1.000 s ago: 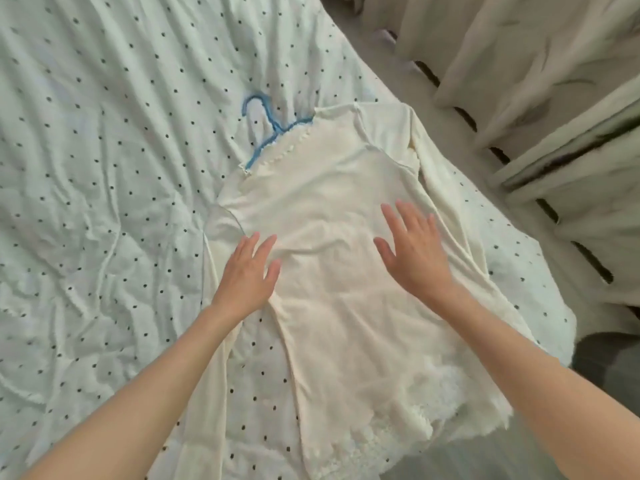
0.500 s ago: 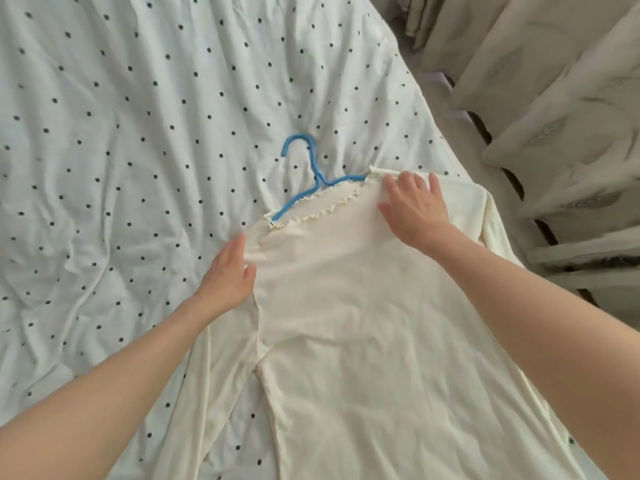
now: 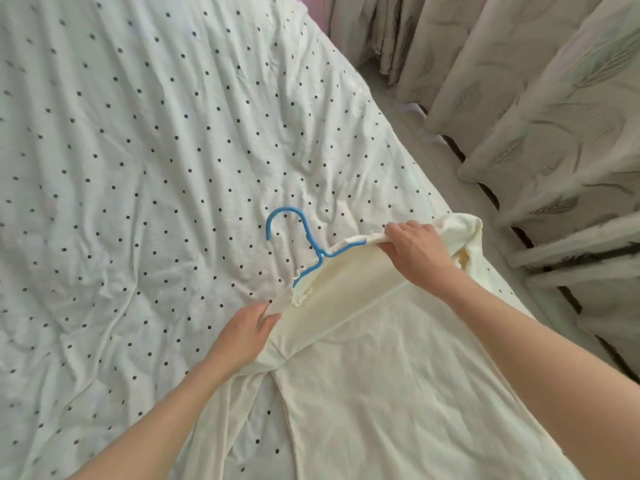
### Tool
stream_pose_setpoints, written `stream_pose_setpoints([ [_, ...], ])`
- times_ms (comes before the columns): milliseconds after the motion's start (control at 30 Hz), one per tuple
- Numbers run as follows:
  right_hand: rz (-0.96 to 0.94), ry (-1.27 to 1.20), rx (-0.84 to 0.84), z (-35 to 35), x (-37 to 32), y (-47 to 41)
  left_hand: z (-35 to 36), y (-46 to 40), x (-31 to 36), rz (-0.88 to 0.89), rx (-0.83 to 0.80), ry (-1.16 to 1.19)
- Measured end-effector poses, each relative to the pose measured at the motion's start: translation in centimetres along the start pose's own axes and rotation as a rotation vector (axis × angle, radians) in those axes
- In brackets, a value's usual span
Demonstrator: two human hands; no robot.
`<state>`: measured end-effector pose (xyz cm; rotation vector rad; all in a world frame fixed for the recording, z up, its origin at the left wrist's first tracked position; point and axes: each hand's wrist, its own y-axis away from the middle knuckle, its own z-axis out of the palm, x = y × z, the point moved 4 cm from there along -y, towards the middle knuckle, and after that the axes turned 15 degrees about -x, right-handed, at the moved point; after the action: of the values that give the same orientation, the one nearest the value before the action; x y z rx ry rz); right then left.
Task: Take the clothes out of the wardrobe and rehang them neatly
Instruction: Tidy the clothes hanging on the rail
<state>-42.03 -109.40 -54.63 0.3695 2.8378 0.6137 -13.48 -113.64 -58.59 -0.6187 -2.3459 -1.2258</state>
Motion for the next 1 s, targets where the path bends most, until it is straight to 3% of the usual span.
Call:
stream_pose_setpoints([
  [200,0.100,-0.510,0.125,-2.6,-0.6,11.8,-1.8,6.5,2.3,0.099,0.072,0.177],
  [333,0.198,-0.659,0.149,-2.6,-2.0,20.4,-2.8,10.9,4.3,0.182,0.027,0.152],
  [500,0.270,-0.572,0.348,-5.3,-4.0,31.3,-2.8,17.9,8.2,0.345,0.089,0.176],
  [633,0.333,-0.631,0.608,-7.0,-5.3,42.0,-1.6,24.6,12.5,0.491,0.178,0.111],
  [800,0.511,-0.603,0.895,-7.6,-6.3,56.3,1.7,31.0,19.8,0.708,0.125,0.022],
  [1000,0.760,-0.341,1.129,-7.7,-6.7,71.7,7.8,39.1,30.2,1.016,-0.009,0.010],
])
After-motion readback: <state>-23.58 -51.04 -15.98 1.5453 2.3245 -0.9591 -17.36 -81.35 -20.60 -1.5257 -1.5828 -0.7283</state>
